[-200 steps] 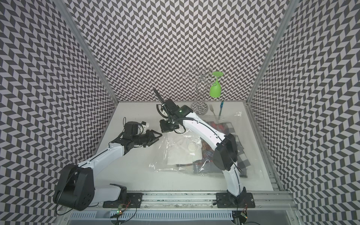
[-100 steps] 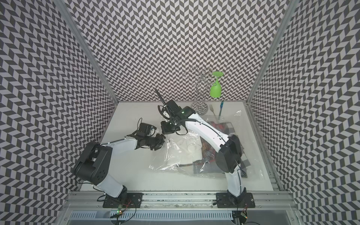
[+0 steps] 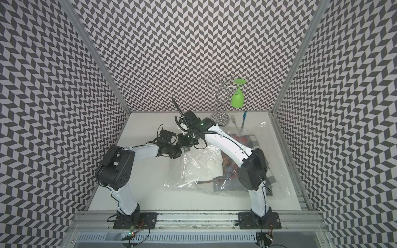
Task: Take the shirt out of the vacuum bag
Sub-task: Take out the shirt from the vacuum bag.
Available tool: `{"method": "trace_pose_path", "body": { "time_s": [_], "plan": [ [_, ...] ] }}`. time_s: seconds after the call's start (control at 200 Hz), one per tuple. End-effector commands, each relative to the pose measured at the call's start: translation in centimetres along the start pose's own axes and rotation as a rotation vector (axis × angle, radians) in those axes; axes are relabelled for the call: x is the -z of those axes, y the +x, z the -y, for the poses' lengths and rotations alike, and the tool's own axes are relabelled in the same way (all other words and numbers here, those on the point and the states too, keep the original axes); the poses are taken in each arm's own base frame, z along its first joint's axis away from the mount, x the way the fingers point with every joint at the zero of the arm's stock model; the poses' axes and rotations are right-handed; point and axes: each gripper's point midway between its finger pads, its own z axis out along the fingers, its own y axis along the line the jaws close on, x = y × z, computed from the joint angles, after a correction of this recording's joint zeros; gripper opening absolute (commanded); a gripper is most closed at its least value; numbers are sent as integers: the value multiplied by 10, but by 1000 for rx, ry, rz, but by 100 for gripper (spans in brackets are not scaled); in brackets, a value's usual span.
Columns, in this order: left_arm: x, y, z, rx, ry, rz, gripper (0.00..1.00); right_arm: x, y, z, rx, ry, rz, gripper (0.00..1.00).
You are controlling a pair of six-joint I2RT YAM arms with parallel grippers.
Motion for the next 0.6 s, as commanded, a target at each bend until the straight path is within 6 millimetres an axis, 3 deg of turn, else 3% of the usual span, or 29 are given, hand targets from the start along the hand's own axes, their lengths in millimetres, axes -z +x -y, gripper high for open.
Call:
{"method": "trace_pose_path", "body": {
  "time_s": [0.0,0.305,0.4,0.596],
  "plan": [
    [-13,-6,-15,-55,-73,-1,65,22,-5,-20,28,-66,50,0],
    [-30,-26,-25,-119,-169,9,64,18,-5,-21,29,-77,37,0],
    [-36,-24,-29,-123,-192,-8,59,18,-5,-21,32,-79,37,0],
    [-31,-23,-19,-130,-148,-9,24,14,-4,-16,38,-72,29,0]
  ]
}}
